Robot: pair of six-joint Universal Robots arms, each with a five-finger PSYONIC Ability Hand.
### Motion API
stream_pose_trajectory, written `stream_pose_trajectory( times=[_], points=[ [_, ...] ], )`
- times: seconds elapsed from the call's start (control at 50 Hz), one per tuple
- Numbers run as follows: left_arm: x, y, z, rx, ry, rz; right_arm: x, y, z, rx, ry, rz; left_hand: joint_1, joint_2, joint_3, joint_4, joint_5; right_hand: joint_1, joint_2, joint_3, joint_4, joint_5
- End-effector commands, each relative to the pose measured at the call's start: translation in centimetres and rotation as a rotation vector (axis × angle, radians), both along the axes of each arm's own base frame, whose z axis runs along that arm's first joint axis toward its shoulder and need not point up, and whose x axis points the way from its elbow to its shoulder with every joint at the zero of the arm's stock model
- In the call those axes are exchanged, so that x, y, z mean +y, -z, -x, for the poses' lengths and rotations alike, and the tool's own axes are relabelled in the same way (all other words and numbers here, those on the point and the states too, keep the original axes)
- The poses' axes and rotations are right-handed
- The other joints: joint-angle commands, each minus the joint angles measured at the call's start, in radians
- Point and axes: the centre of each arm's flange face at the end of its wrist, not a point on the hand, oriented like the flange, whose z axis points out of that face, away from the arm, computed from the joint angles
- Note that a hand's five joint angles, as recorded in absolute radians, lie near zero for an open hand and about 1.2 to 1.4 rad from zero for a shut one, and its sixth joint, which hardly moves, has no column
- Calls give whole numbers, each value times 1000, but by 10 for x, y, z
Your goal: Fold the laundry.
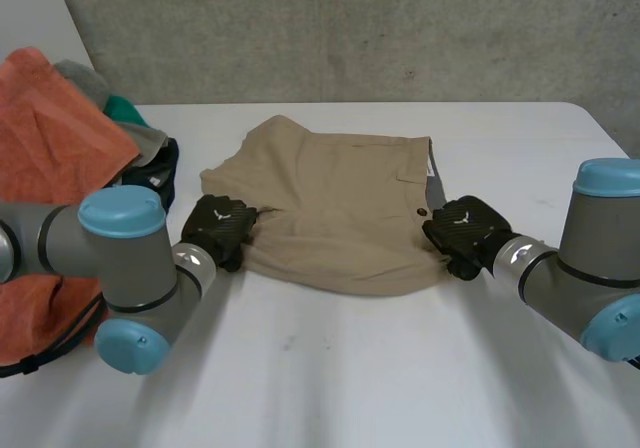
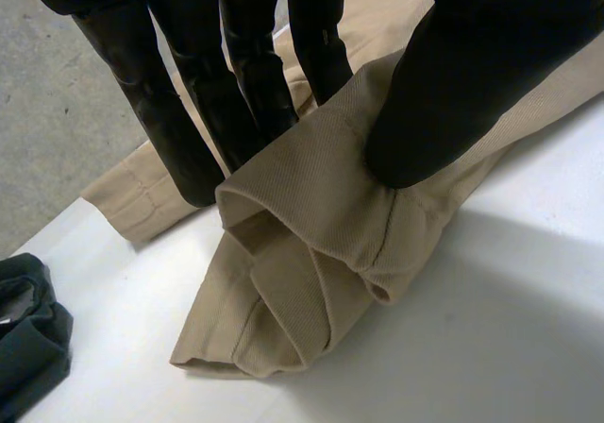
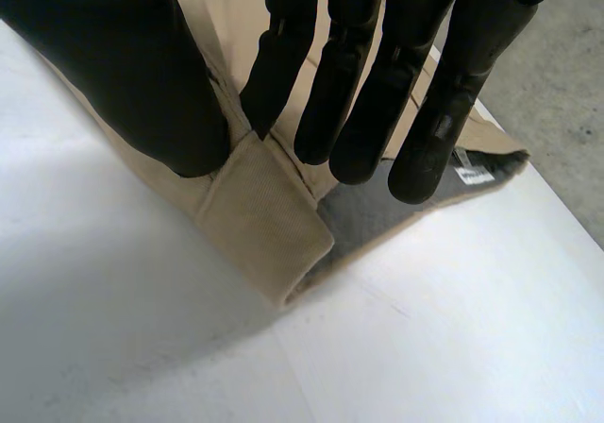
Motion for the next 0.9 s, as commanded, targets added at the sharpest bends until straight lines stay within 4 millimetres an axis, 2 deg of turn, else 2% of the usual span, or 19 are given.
stream_pose_trajectory(
  times=[0.02,0.12,0.18,0.26,0.28,0.3,0.34,0.36,0.46,0.5,0.58,0.6,0.66,0.68,0.74,0.76,0.8,0.9],
  points=[
    [12,-30,-1,18,9,26,1,-9,5,33,40,11,265,206,224,206,267,375,218,215,206,255],
    [33,-53,-13,5,6,-6,5,-21,12,57,68,-14,265,206,224,206,267,375,218,215,206,255],
    [54,-60,-21,-34,14,-78,17,-27,16,87,71,-81,265,206,224,206,267,375,218,215,206,255],
    [92,-73,-38,-120,28,-215,46,-36,28,199,61,-208,265,206,224,206,267,375,218,215,206,255],
    [100,-75,-42,-138,33,-247,59,-43,34,257,39,-241,265,206,224,206,267,375,218,215,206,255],
    [118,-77,-49,-178,47,-310,67,-46,37,289,23,-256,265,206,224,206,267,375,218,215,206,255],
    [133,-79,-53,-212,63,-357,80,-50,43,350,-7,-286,265,206,224,206,267,375,218,215,206,255],
    [147,-79,-56,-243,86,-395,92,-53,48,402,-39,-308,265,206,224,206,267,375,218,215,206,255],
    [176,-76,-55,-296,163,-428,111,-57,60,483,-79,-332,265,206,224,206,267,375,218,215,206,255],
    [176,-76,-53,-298,173,-418,112,-58,61,478,-76,-325,265,206,224,206,267,375,218,215,206,255],
    [154,-83,-44,-250,153,-327,104,-61,57,443,-62,-271,265,206,224,206,267,375,218,215,206,255],
    [139,-82,-37,-226,145,-280,97,-63,54,413,-45,-226,265,206,224,206,267,375,218,215,206,255],
    [115,-80,-26,-193,133,-211,82,-65,51,359,7,-178,265,206,224,206,267,375,218,215,206,255],
    [99,-80,-20,-172,117,-170,73,-63,49,320,38,-170,265,206,224,206,267,375,218,215,206,255],
    [83,-79,-14,-152,105,-143,65,-63,46,248,77,-179,265,206,224,206,267,375,218,215,206,255],
    [76,-78,-11,-150,101,-137,64,-64,44,210,95,-192,265,206,224,206,267,39,-119,-122,-130,-81],
    [71,-76,-8,-148,99,-135,64,-63,45,185,114,-209,265,206,224,206,267,-420,-578,-581,-589,-540],
    [61,-78,-6,-148,73,-110,75,-67,46,150,126,-236,265,206,224,206,267,-551,-709,-712,-720,-671]
  ],
)
